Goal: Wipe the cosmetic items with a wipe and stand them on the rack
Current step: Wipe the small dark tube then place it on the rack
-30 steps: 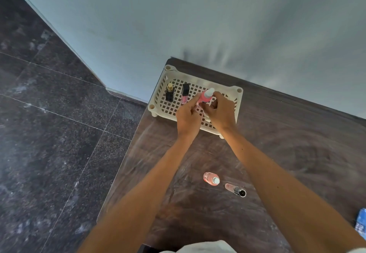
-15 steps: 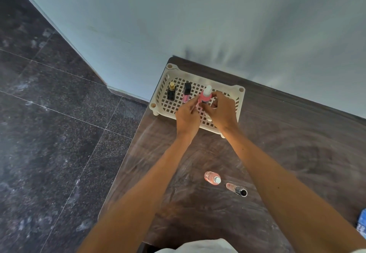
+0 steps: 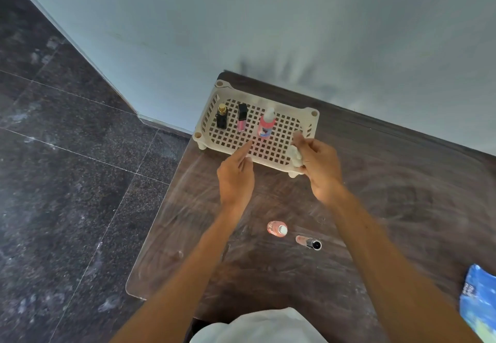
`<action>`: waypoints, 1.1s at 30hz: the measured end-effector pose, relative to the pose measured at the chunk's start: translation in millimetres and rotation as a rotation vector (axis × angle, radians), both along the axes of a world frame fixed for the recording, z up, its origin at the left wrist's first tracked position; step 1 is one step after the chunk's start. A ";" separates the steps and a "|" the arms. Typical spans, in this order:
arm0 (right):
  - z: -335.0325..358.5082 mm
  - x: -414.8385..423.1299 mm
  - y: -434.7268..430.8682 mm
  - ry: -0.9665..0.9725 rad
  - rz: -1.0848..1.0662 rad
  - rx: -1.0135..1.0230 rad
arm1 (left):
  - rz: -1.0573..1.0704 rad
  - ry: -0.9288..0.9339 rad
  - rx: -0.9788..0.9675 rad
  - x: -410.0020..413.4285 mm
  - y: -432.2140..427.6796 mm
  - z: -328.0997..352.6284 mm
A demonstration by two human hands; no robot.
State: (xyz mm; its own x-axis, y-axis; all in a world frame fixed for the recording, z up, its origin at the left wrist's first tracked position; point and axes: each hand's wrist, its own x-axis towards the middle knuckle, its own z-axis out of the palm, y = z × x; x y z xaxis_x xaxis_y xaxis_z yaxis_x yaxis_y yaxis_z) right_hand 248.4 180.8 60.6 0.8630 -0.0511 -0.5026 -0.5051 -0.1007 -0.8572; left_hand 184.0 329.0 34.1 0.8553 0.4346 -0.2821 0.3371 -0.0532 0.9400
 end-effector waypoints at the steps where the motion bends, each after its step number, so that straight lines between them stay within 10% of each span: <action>1: 8.0 -10.0 -8.1 0.056 -0.055 0.128 | -0.003 -0.021 -0.002 -13.4 -3.8 7.4; 9: 15.3 -101.3 -70.9 0.232 -0.265 0.130 | -0.256 -0.366 0.326 -124.7 -69.1 28.2; 15: 5.8 -145.2 -110.4 0.272 -0.312 0.316 | -0.460 -0.268 0.410 -169.0 -109.1 -2.6; 33: -3.0 -207.8 -171.7 0.144 -0.232 0.140 | -0.090 -0.032 0.471 -145.0 -167.5 -25.0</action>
State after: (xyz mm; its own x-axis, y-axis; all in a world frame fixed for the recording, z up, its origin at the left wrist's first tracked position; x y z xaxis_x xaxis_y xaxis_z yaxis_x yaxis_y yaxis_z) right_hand 40.6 9.1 57.6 0.7556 -0.1599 -0.6352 -0.6184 0.1452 -0.7723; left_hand 39.0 161.5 9.1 0.9005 0.4324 -0.0451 0.2829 -0.5039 0.8161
